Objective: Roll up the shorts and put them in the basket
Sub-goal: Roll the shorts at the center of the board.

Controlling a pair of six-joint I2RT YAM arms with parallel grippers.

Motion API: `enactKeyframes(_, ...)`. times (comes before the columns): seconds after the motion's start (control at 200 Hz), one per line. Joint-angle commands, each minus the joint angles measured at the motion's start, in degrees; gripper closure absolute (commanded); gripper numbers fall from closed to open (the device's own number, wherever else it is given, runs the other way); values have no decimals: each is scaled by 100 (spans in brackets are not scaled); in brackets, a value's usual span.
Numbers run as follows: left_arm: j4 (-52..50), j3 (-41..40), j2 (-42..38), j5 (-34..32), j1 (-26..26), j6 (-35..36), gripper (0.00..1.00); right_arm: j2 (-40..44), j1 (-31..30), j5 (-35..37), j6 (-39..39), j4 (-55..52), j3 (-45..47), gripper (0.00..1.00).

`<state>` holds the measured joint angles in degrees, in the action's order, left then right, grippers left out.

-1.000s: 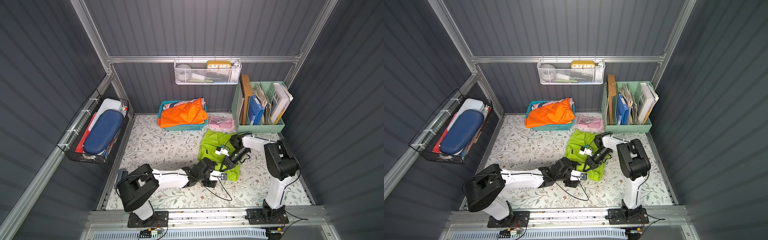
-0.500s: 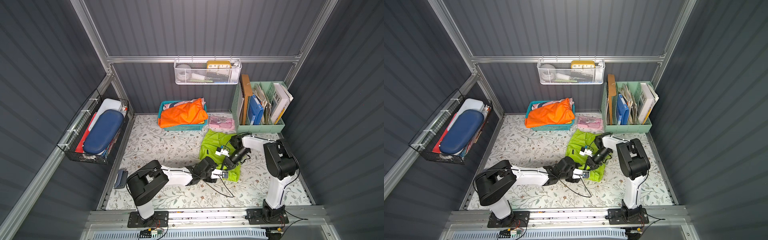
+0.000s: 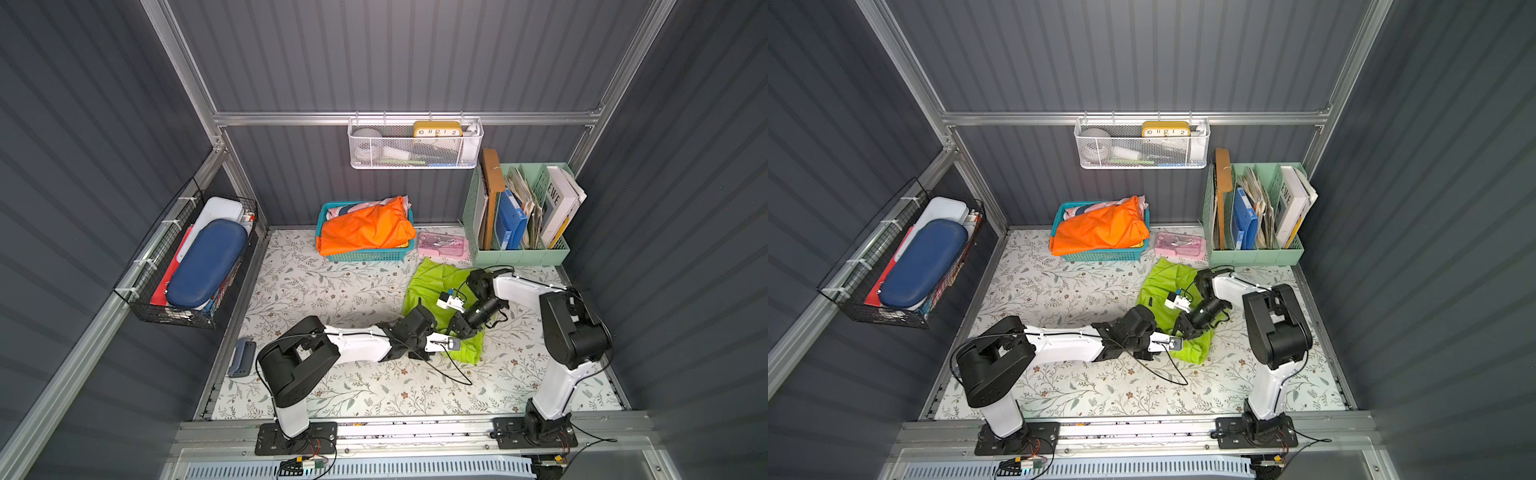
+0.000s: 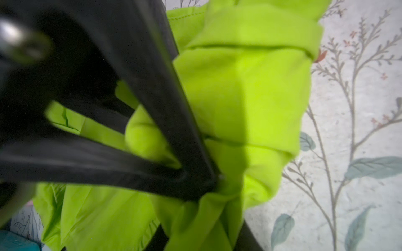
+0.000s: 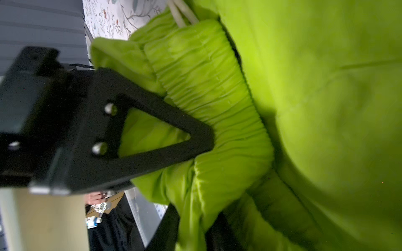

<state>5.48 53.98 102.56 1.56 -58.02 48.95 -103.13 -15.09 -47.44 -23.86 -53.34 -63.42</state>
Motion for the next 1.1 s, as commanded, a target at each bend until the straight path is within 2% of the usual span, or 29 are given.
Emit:
enactKeyframes(0.0, -1044, -34, 18, 144, 54, -80, 81, 374, 80, -36, 149, 437, 97, 69)
enactKeyframes(0.175, -1250, 58, -7, 161, 65, -110, 82, 774, 393, 383, 416, 724, 165, 68)
enactKeyframes(0.385, -1910, 431, -70, 323, 260, -218, 82, 1596, 893, 1312, 1067, 1565, 532, 65)
enactKeyframes(0.655, -3525, 1536, 319, 736, 501, -479, 82, 3325, 973, 2411, 999, 2518, 1244, 63)
enactKeyframes(0.865, -4716, 2561, 789, 1147, 538, -788, 82, 4847, 964, 2228, 400, 3051, 1954, 59)
enactKeyframes(1.095, -5868, 3609, 1358, 2221, 711, -1109, 79, 6041, 917, 2221, -264, 2643, 2196, 58)
